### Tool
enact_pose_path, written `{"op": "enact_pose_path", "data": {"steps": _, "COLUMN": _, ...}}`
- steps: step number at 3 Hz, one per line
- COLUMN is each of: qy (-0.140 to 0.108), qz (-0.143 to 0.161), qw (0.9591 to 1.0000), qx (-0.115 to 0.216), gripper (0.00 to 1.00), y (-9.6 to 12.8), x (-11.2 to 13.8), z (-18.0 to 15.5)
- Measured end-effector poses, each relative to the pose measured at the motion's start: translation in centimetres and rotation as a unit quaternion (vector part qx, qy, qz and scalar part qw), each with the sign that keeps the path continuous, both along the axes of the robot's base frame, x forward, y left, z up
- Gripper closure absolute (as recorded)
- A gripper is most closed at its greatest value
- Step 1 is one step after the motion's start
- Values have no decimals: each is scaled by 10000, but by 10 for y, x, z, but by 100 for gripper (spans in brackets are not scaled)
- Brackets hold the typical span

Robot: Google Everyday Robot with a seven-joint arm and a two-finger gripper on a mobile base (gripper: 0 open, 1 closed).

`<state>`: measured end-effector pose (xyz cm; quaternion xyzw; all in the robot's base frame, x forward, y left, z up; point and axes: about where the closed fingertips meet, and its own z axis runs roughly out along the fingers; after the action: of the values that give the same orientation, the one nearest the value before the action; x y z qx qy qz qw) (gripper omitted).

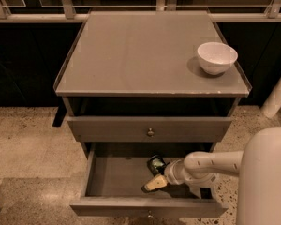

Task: Pick green can from middle drawer and place on counter

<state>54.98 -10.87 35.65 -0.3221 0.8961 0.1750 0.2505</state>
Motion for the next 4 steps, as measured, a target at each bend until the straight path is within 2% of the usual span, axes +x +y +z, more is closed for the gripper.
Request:
{"op": "enact_pose_path", "data": {"steps": 1, "qy": -47, "qz": -40, "qw": 10000, "qx": -40, "gripper": 19, "y": -2, "x": 3, "z": 0}}
{"op": "enact_pose_path", "data": {"steps": 4, "qy": -47, "qz": -39, "qw": 10000, "qx": -40, "gripper": 89, "y": -2, "x": 3, "z": 0}}
